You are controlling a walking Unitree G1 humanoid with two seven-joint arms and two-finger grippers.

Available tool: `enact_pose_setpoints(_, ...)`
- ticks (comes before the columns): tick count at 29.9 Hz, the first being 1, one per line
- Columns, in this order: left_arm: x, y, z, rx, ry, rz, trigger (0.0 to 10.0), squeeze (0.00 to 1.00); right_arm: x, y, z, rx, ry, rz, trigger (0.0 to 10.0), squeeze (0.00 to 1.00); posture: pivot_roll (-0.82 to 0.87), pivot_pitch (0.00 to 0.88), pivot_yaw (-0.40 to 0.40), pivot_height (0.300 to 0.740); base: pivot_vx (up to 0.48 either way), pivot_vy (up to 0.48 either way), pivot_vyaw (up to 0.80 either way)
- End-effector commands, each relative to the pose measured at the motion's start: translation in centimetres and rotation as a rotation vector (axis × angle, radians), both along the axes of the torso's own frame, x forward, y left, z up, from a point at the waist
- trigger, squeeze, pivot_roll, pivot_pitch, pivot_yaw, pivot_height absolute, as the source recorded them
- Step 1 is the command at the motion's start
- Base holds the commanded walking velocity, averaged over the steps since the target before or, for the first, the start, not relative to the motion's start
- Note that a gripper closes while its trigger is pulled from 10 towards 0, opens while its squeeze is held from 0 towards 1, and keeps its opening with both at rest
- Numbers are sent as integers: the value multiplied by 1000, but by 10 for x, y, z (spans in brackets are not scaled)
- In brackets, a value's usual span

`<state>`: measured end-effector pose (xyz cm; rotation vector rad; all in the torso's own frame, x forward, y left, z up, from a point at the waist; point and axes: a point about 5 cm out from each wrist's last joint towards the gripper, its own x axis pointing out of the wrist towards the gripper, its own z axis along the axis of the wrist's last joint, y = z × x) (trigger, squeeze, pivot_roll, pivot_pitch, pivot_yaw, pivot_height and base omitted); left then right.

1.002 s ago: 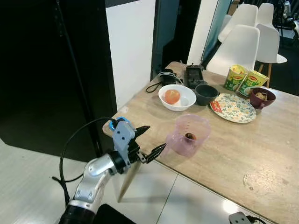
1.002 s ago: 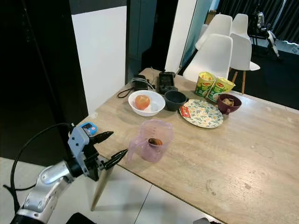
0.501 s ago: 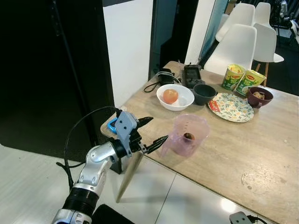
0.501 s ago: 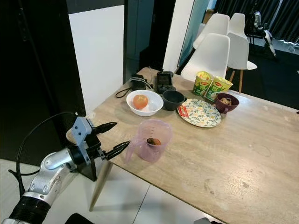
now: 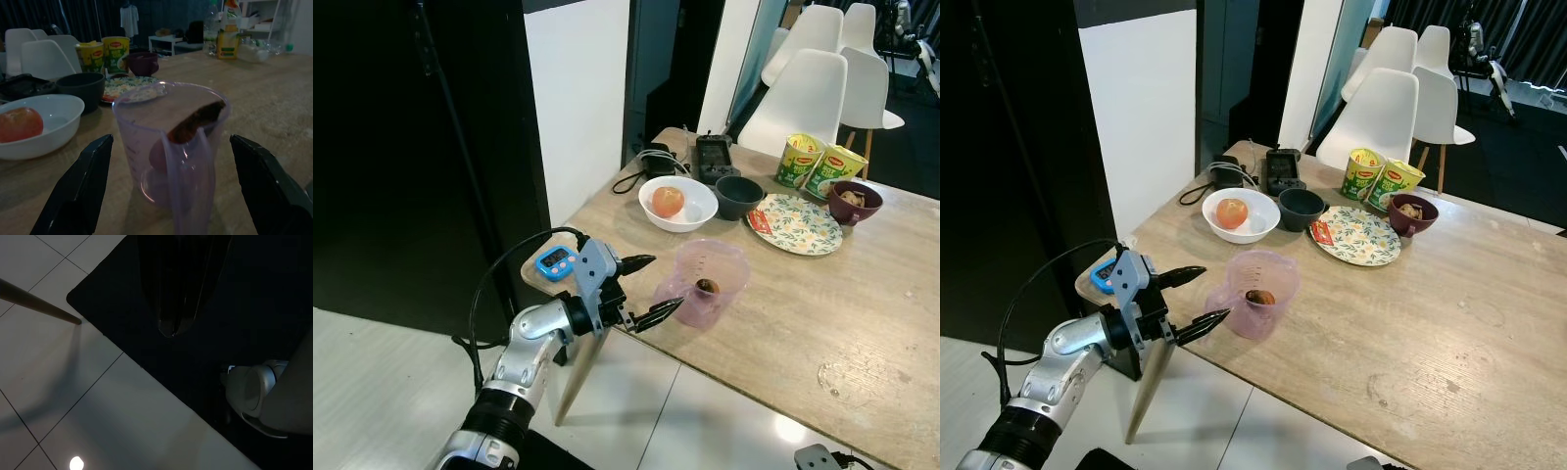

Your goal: Restocking fridge

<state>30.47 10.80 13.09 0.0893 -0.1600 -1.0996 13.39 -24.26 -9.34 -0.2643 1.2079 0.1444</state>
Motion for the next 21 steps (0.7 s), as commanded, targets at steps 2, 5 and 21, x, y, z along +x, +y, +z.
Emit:
enact_pose_setpoints(2, 1, -12, -2, 7, -5, -19, 10000, 0, -2, -4, 1, -8, 0, -17, 10000, 0, -3, 0, -87, 740, 0, 0, 0)
enact_pose_setpoints(5, 2, -13, -3, 14, -8, -24, 10000, 0, -2, -4, 1, -7, -1, -18, 10000, 0, -6, 0, -87, 740, 0, 0, 0)
enact_pose_setpoints(21, 8, -17, -11, 33, -10, 11, 10000, 0, -3, -4, 0, -8, 2, -30, 10000, 0, -29, 0, -78, 740, 0, 0, 0)
